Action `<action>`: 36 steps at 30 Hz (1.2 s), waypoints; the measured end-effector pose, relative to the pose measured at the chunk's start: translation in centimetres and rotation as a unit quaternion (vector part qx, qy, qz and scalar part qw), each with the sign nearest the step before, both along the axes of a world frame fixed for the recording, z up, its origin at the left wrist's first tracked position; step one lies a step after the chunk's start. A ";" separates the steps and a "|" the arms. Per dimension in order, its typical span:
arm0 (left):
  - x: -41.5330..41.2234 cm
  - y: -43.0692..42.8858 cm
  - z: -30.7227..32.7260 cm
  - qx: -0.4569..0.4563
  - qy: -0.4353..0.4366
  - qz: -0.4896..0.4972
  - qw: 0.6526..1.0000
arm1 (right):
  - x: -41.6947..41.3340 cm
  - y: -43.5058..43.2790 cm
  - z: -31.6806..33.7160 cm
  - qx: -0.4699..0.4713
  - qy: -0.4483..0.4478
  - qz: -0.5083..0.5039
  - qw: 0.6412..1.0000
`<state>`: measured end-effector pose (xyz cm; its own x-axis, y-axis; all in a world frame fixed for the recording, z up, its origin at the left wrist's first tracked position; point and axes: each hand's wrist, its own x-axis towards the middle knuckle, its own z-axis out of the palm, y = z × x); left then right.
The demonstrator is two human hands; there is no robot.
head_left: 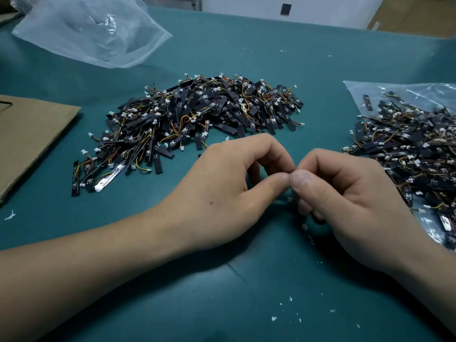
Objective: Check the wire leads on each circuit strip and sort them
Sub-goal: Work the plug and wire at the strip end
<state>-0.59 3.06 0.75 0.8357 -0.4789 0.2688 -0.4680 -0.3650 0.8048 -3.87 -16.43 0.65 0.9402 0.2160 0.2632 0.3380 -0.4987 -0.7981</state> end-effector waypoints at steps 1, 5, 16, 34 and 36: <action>0.0 0.0 0.0 -0.002 0.001 0.001 1.000 | 0.0 0.0 0.0 -0.002 -0.001 0.000 1.000; -0.1 -0.1 0.2 -0.003 0.011 0.003 1.000 | 0.0 0.1 0.0 0.005 -0.031 -0.001 1.000; -0.4 -0.1 0.5 -0.009 0.038 -0.015 0.999 | -0.2 -0.1 -0.1 0.078 -0.070 -0.029 0.994; 0.3 0.3 0.9 -0.061 0.113 -0.074 0.989 | -0.4 -0.1 0.0 0.044 -0.062 0.017 0.997; 0.3 0.3 0.7 -0.050 0.103 -0.070 0.991 | -0.4 -0.1 0.0 0.046 -0.064 0.018 0.997</action>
